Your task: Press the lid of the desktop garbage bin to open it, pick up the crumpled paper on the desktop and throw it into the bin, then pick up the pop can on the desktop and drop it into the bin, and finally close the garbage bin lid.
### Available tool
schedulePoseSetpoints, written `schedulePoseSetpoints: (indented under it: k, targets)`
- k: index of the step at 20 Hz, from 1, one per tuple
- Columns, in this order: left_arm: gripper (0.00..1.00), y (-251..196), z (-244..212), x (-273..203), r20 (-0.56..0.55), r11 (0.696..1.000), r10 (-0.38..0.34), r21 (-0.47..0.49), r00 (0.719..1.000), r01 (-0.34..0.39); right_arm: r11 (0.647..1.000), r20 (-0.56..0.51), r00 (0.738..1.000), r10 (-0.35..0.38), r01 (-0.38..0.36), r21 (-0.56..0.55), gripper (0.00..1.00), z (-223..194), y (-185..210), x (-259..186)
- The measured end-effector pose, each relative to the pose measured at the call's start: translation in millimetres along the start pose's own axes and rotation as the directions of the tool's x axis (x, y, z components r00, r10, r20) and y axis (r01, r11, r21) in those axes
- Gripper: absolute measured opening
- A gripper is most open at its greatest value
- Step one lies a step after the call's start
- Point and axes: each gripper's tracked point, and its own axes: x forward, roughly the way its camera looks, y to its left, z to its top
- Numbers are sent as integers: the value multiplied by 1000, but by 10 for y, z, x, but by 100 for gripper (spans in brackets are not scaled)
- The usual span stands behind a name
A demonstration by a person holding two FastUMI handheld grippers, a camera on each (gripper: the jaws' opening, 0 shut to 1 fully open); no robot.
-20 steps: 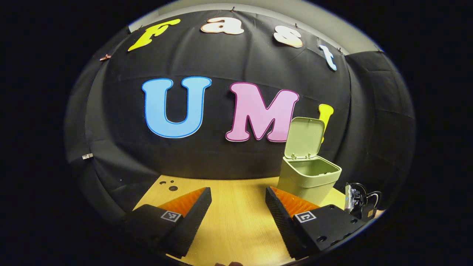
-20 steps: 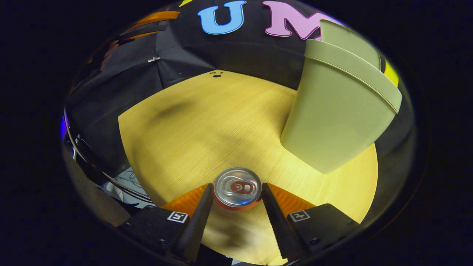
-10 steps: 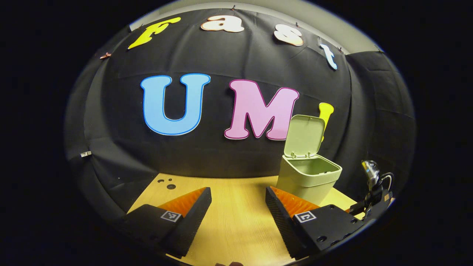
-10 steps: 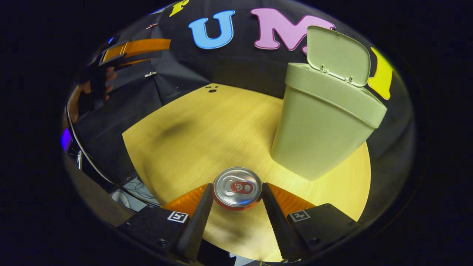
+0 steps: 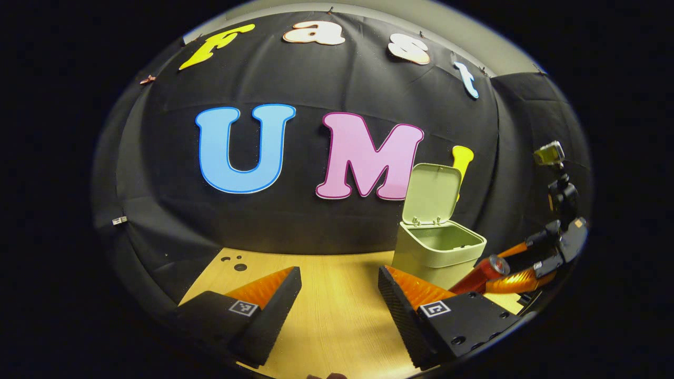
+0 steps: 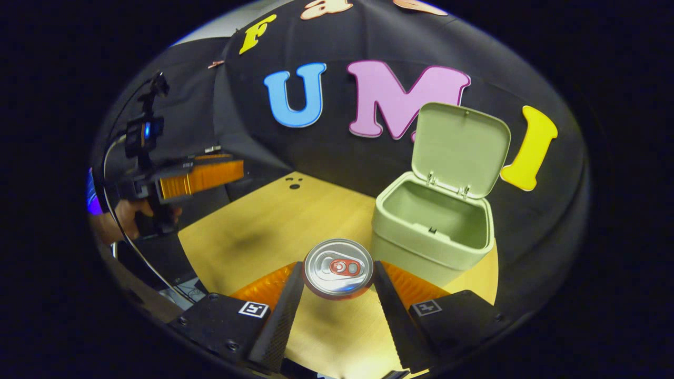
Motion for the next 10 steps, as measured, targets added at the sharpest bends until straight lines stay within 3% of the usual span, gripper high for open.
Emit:
schedulePoseSetpoints:
  k: [10]
  targets:
    - [95, 20, 0, -34, -2, 1000, 3, 3, 1000, -3, 992, 204, 971, -124, 119, 36, 83, 888, -574, -154]
